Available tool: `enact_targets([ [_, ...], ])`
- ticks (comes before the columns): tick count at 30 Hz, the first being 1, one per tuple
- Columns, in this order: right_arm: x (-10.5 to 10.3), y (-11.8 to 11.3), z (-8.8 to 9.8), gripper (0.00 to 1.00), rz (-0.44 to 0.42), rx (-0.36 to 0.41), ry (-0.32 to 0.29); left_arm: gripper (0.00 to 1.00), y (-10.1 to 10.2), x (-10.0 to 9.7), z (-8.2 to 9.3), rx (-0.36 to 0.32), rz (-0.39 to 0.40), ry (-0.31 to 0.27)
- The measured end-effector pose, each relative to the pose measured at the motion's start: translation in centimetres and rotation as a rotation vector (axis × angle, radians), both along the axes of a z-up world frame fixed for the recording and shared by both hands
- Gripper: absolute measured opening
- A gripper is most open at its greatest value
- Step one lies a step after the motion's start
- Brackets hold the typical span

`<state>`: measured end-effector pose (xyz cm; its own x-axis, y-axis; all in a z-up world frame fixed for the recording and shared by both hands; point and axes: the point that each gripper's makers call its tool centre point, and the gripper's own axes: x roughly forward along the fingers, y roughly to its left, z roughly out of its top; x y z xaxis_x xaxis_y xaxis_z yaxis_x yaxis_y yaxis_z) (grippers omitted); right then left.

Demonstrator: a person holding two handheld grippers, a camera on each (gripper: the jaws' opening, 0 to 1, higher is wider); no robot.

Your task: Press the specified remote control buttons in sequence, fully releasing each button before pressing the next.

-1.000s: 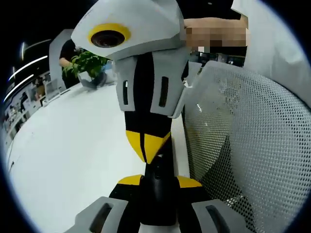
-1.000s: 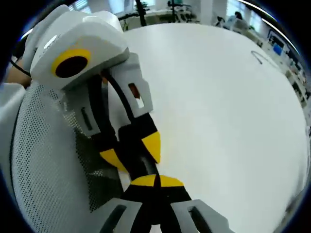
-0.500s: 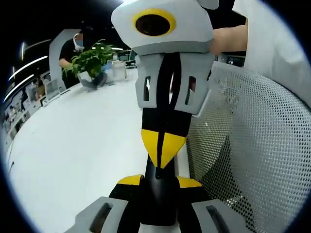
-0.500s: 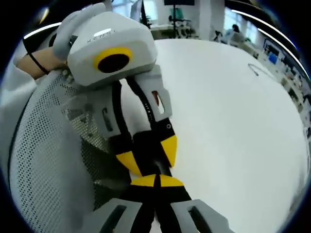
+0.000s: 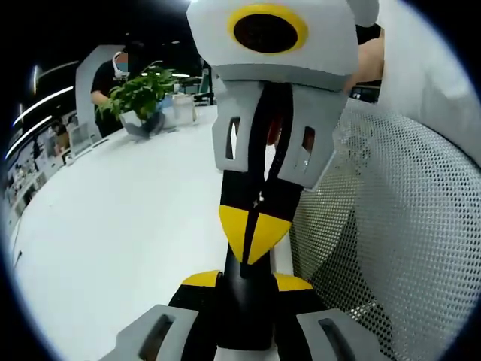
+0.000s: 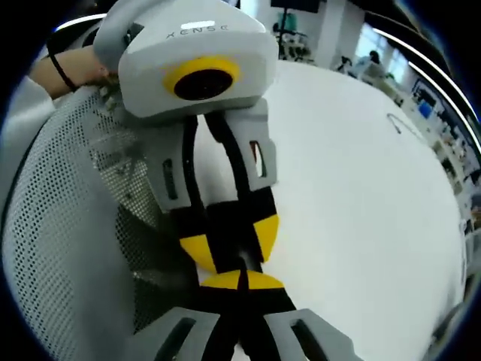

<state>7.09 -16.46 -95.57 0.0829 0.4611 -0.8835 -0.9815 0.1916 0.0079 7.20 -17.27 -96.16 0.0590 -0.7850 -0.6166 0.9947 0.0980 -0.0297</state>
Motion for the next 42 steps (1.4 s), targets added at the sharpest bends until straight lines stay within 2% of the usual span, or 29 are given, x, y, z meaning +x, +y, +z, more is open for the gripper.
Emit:
enact_targets([
  [5,-0.17,0.08,0.09,0.00,0.007,0.008,0.000,0.25,-0.02,-0.01,-0.01,0.000,0.001,0.000],
  [14,-0.11,0.28,-0.09,0.00,0.074,-0.038,-0.020,0.25,-0.01,-0.01,-0.01,0.001,-0.001,0.000],
  [17,-0.09,0.34,-0.21,0.00,0.114,-0.067,-0.065,0.25,-0.01,-0.01,0.01,0.001,-0.001,0.001],
  [18,0.07,0.39,-0.20,0.00,0.137,-0.079,-0.098,0.25,-0.01,-0.01,0.01,0.001,0.000,0.002],
  [20,-0.09,0.46,-0.25,0.00,0.145,-0.083,-0.115,0.25,-0.03,0.01,0.03,-0.001,0.003,0.004],
  [26,-0.03,0.31,0.00,0.00,0.107,-0.018,-0.124,0.25,-0.03,0.01,0.06,-0.003,0.005,0.004],
  [28,-0.16,0.49,0.07,0.00,0.098,-0.012,-0.110,0.25,-0.03,-0.03,0.04,-0.004,0.006,0.003],
  [29,-0.63,0.79,0.09,0.00,0.121,-0.005,-0.087,0.25,-0.05,-0.05,0.03,-0.001,0.007,-0.003],
  [32,-0.45,0.94,-0.06,0.00,0.152,-0.032,-0.089,0.25,-0.03,-0.06,0.04,0.002,0.011,-0.007],
  [36,-0.28,0.76,-0.03,0.00,0.130,-0.010,-0.052,0.25,-0.03,-0.03,0.03,-0.002,0.017,-0.007],
  [38,-0.48,0.79,-0.08,0.00,0.138,-0.002,-0.068,0.25,-0.14,-0.07,0.04,0.007,0.022,-0.013],
  [40,-0.49,0.84,-0.08,0.00,0.175,-0.010,-0.114,0.25,-0.18,-0.05,0.05,0.011,0.024,-0.018],
  [42,-0.53,0.89,-0.12,0.00,0.164,-0.011,-0.120,0.25,-0.23,-0.03,0.01,0.020,0.035,-0.014],
])
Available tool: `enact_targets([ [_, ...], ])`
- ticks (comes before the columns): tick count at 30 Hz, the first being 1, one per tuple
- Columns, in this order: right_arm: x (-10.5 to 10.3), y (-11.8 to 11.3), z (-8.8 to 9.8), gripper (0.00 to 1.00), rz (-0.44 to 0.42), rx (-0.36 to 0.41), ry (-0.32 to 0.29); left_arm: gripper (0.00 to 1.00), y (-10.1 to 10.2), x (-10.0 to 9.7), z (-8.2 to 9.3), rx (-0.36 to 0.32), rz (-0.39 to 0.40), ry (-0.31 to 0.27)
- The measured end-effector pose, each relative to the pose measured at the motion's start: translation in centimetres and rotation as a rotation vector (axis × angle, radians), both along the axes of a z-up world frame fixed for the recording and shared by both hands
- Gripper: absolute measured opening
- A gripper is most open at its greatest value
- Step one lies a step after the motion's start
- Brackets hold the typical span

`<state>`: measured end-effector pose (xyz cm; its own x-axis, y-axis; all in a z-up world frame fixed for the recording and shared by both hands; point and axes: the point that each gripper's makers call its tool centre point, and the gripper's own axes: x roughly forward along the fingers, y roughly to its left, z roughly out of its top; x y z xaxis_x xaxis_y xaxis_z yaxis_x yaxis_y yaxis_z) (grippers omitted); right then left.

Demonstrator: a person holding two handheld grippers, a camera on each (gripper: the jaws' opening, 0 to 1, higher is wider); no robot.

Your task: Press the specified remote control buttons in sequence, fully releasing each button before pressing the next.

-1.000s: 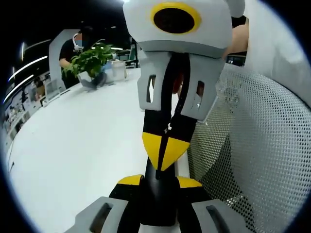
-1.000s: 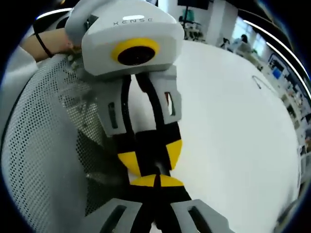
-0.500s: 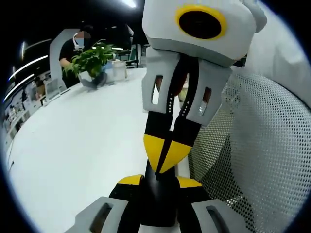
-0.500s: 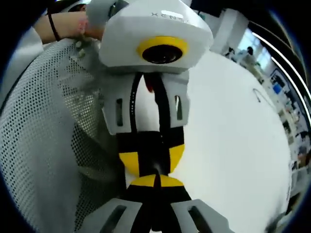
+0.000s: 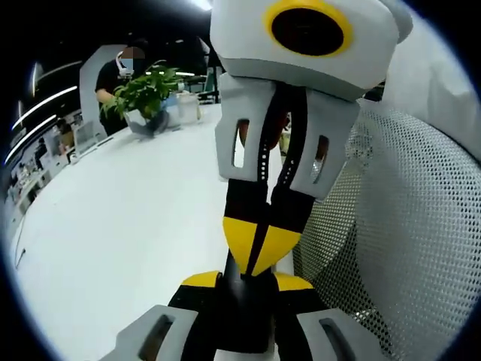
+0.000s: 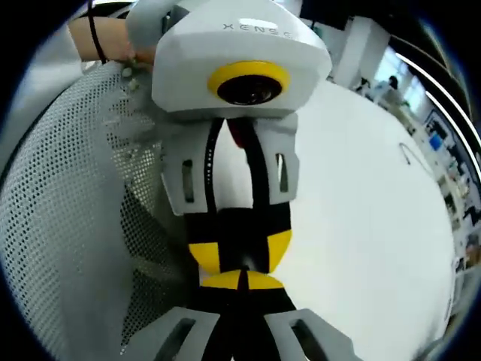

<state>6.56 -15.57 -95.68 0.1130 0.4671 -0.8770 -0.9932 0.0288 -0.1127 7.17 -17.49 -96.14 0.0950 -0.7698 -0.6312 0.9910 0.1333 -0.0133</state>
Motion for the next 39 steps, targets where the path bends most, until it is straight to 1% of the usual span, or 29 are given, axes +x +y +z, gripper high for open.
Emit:
enact_targets([
  [2,0.2,0.0,0.0,0.00,-0.035,0.008,0.001,0.25,0.0,0.1,0.0,0.010,0.001,0.002],
  [4,0.2,0.0,0.0,0.00,-0.046,0.011,0.003,0.25,0.0,0.1,0.0,0.017,0.004,0.004],
  [7,0.2,0.0,0.0,0.00,-0.055,0.020,0.011,0.26,-0.2,0.1,-0.1,0.053,0.028,0.007],
  [8,0.2,0.1,0.1,0.00,-0.058,0.032,0.016,0.26,-0.1,0.1,-0.1,0.081,0.041,0.025],
  [9,0.2,0.1,0.1,0.00,-0.074,0.052,0.032,0.26,-0.2,0.1,-0.1,0.092,0.033,0.026],
  [10,0.2,0.1,0.1,0.00,-0.086,0.065,0.042,0.26,-0.2,0.1,-0.2,0.110,0.021,0.014],
  [12,0.2,0.1,0.1,0.00,-0.082,0.089,0.048,0.26,-0.5,0.2,-0.2,0.094,0.046,0.019],
  [14,0.2,0.1,0.2,0.00,-0.077,0.108,0.060,0.26,-0.5,0.1,-0.2,0.101,0.046,0.009],
  [17,0.2,0.2,0.3,0.00,-0.101,0.155,0.100,0.26,-0.3,0.1,-0.1,0.098,0.049,0.009],
  [19,0.2,0.1,0.4,0.00,-0.101,0.179,0.115,0.26,-0.3,0.1,-0.1,0.086,0.054,0.011],
  [20,0.2,0.2,0.5,0.00,-0.135,0.207,0.147,0.26,-0.3,0.1,-0.1,0.084,0.052,0.009],
  [22,0.1,0.3,0.5,0.00,-0.161,0.239,0.178,0.26,-0.3,0.1,-0.1,0.080,0.047,0.008],
  [27,-0.2,-0.2,0.6,0.01,-0.138,0.246,0.155,0.26,-0.3,0.1,-0.1,0.078,0.046,0.010],
  [31,-0.5,-0.9,0.6,0.07,-0.140,0.238,0.146,0.26,-0.3,0.2,-0.1,0.076,0.046,0.011],
  [35,0.1,-2.3,0.4,0.15,-0.157,0.203,0.105,0.26,-0.3,0.2,-0.1,0.076,0.046,0.012],
  [38,0.5,-3.1,0.0,0.21,-0.180,0.188,0.110,0.26,-0.3,0.2,-0.1,0.074,0.045,0.012],
  [39,0.6,-3.5,-0.3,0.23,-0.184,0.168,0.109,0.26,-0.3,0.2,-0.1,0.073,0.044,0.013],
])
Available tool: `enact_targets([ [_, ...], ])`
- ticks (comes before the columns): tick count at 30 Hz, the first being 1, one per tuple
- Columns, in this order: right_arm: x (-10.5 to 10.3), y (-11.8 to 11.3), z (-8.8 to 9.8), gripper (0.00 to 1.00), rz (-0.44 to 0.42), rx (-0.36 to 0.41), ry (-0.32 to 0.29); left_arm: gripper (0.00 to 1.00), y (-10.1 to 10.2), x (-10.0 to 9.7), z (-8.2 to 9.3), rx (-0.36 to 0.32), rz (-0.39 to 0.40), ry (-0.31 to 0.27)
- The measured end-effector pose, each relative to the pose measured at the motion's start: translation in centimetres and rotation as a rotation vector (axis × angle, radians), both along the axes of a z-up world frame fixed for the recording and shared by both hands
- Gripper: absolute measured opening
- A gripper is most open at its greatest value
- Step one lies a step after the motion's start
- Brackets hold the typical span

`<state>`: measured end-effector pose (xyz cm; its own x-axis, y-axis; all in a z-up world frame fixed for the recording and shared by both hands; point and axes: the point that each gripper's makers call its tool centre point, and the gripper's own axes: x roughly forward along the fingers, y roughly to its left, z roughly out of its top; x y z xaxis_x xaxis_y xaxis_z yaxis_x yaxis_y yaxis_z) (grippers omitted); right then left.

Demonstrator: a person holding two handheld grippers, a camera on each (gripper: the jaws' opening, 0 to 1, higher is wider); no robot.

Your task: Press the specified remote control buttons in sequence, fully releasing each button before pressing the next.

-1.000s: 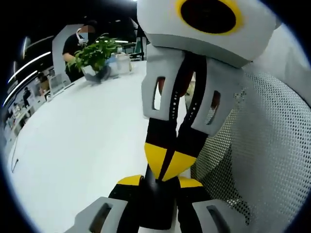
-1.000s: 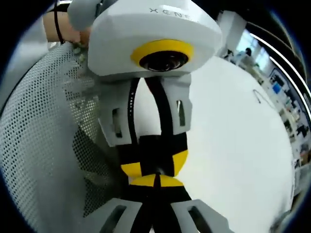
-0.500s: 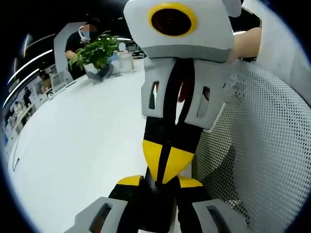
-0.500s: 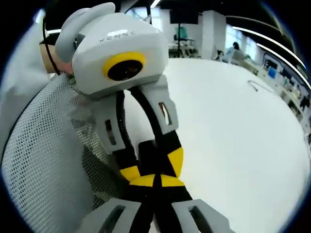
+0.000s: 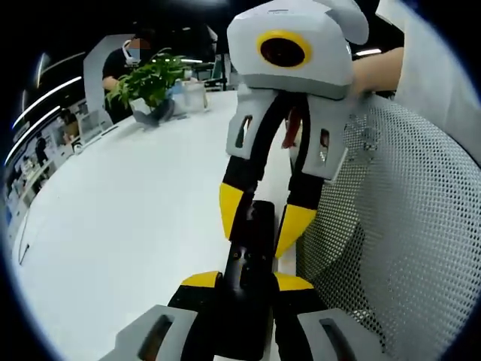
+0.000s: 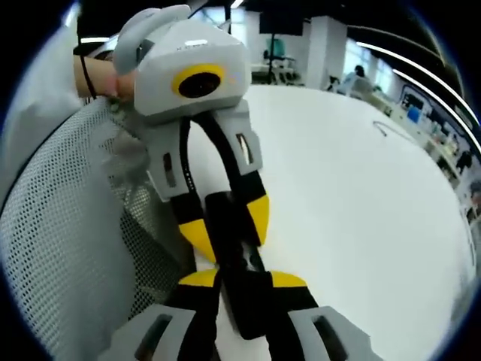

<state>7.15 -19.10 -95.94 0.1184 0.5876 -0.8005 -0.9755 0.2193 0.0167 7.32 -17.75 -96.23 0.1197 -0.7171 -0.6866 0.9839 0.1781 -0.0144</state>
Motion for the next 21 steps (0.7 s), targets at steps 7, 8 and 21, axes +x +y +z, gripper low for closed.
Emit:
enact_targets([
  [7,-0.04,-0.12,-0.46,0.23,0.057,0.001,0.007,0.26,0.02,-0.03,0.00,-0.003,-0.004,-0.001],
  [8,-0.05,-0.09,-0.53,0.23,0.069,-0.005,0.004,0.26,0.02,-0.02,-0.01,-0.003,-0.004,-0.001],
  [21,0.01,0.01,-0.78,0.22,0.093,-0.042,-0.027,0.27,0.10,0.24,0.13,-0.006,0.051,0.075],
])
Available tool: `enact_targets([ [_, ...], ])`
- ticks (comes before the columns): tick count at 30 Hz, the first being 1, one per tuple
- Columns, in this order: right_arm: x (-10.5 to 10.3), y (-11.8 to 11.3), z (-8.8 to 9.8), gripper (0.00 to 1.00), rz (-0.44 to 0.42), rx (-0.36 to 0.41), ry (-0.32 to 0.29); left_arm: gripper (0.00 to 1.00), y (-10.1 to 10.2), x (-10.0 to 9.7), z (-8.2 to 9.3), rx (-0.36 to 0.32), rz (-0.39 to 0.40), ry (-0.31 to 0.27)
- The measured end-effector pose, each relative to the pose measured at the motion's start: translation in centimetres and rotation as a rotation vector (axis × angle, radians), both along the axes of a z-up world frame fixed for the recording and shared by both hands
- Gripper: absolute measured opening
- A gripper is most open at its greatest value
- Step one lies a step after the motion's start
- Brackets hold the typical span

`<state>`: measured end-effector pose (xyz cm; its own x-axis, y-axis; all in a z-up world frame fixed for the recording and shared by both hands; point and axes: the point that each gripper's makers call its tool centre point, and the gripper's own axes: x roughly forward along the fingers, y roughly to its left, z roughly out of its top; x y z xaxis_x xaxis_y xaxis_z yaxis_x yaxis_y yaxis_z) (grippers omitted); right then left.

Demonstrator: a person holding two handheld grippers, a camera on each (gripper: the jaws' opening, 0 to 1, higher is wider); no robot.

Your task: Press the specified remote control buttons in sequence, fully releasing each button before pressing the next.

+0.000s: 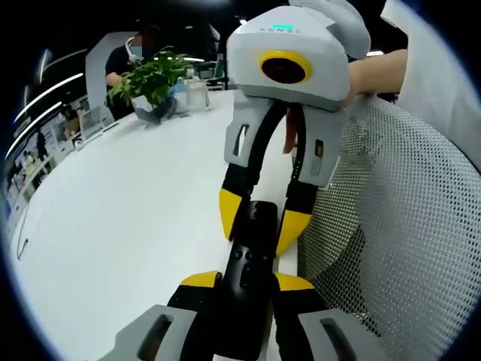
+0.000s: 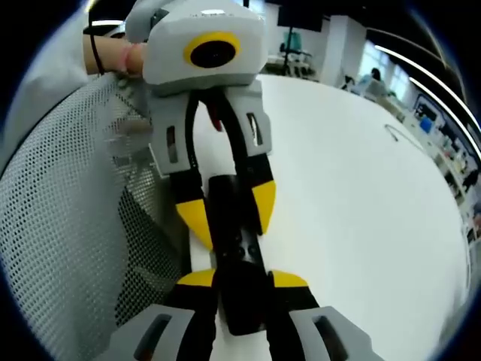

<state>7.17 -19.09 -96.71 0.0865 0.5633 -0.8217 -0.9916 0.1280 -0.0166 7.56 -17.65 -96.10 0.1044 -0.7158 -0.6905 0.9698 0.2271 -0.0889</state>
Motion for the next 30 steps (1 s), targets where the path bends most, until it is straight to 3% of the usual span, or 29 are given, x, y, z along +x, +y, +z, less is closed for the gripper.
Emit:
enact_targets([
  [5,0.0,0.0,0.0,0.21,-0.008,0.010,-0.007,0.28,1.1,0.6,0.9,-0.011,0.036,-0.008],
  [9,0.0,0.0,0.0,0.21,-0.013,0.014,-0.005,0.44,3.1,2.6,2.1,0.013,0.172,-0.045],
  [12,0.1,0.0,0.0,0.21,-0.017,0.015,-0.004,0.50,4.6,3.6,3.3,0.016,0.248,-0.076],
  [15,0.1,0.0,0.0,0.21,-0.019,0.018,-0.004,0.57,6.0,4.7,5.4,-0.028,0.357,-0.118],
  [18,0.1,0.0,0.0,0.21,-0.019,0.018,-0.004,0.60,8.2,6.1,8.1,-0.054,0.422,-0.250],
  [20,0.1,0.0,0.0,0.21,-0.020,0.018,-0.003,0.62,9.5,6.6,9.4,-0.063,0.464,-0.304],
  [25,0.0,0.0,0.0,0.21,-0.025,0.019,-0.001,0.67,10.8,7.2,12.5,-0.173,0.567,-0.387],
  [30,0.0,0.0,0.0,0.21,-0.030,0.019,0.000,0.80,10.9,6.9,13.5,-0.238,0.628,-0.424],
])
